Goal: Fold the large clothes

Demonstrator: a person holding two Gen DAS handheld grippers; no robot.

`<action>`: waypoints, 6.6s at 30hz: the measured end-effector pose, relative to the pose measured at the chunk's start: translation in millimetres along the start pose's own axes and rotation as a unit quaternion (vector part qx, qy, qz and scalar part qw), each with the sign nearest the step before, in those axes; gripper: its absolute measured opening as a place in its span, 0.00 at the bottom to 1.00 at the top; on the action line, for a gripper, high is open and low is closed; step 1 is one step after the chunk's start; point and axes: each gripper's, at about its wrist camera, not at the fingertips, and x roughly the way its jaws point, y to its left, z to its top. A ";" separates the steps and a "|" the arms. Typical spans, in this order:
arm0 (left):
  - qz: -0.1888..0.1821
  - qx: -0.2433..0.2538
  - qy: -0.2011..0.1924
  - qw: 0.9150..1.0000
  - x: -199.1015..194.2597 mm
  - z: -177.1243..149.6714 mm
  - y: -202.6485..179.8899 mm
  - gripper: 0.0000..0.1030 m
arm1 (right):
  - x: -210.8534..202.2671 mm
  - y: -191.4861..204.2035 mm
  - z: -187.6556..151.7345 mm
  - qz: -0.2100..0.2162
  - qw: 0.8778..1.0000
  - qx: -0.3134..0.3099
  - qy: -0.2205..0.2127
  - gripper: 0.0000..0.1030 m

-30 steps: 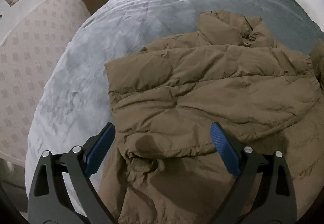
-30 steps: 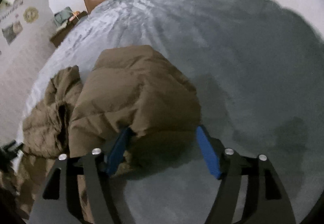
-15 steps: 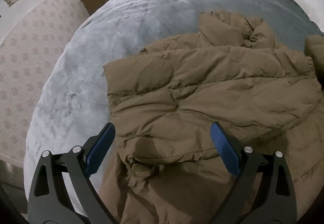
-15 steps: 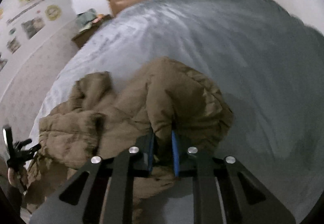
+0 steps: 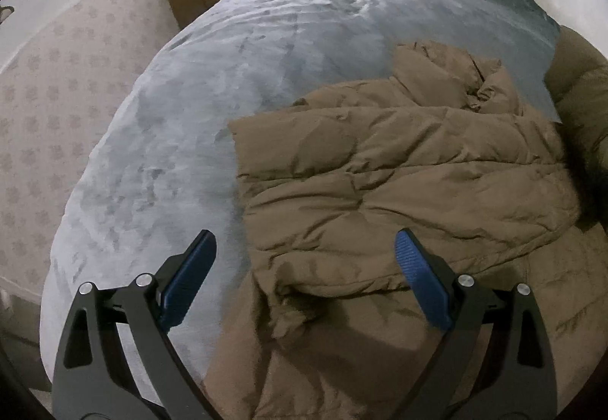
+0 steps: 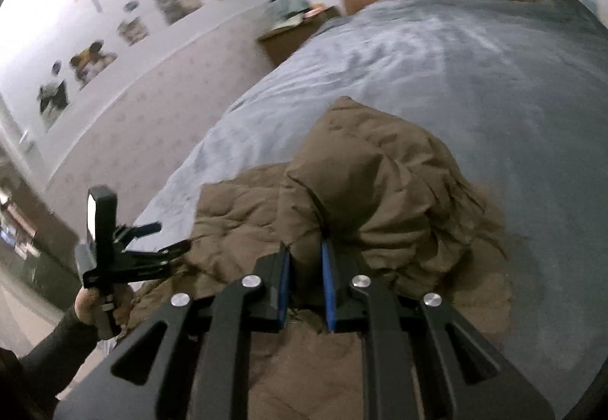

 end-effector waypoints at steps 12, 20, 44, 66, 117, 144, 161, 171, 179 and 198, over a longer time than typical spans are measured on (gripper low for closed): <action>0.008 -0.006 0.012 1.000 -3.9 -5.6 15.1 0.92 | 25.3 20.5 -7.2 -0.054 0.997 -0.026 0.047 0.61; -0.010 0.004 -0.001 1.000 -20.6 -1.5 -4.2 0.92 | -24.1 -16.5 -7.9 -0.102 0.995 0.002 0.008 0.64; -0.103 0.101 0.013 0.989 -8.8 17.2 -152.2 0.52 | -10.2 -115.6 -68.7 -0.138 0.985 0.078 0.073 0.40; -0.086 -0.002 0.045 0.995 13.8 -0.3 -23.4 0.00 | 46.2 -42.6 -58.3 -0.139 0.984 -0.008 0.106 0.05; -0.073 -0.051 0.049 0.995 1.3 7.9 43.1 0.10 | 18.2 -50.4 -55.4 -0.211 0.977 -0.004 0.041 0.72; -0.005 0.017 0.080 0.997 38.0 32.4 16.1 0.03 | 72.9 -65.4 -38.0 -0.173 0.981 0.043 0.078 0.02; -0.008 0.005 0.073 0.997 23.5 23.1 36.8 0.03 | 63.7 -53.1 -45.7 -0.150 0.986 0.022 0.075 0.02; -0.074 -0.009 0.050 0.996 -20.4 26.5 16.8 0.55 | 40.8 -18.1 -61.0 -0.140 0.988 0.012 0.063 0.50; -0.045 0.048 0.084 0.994 2.9 15.2 -0.6 0.37 | 82.6 -30.9 -84.0 -0.202 0.970 -0.008 0.133 0.32; -0.036 0.028 0.035 0.998 -39.9 6.3 -45.8 0.91 | 15.2 -2.4 -104.6 -0.188 0.981 0.015 0.046 0.74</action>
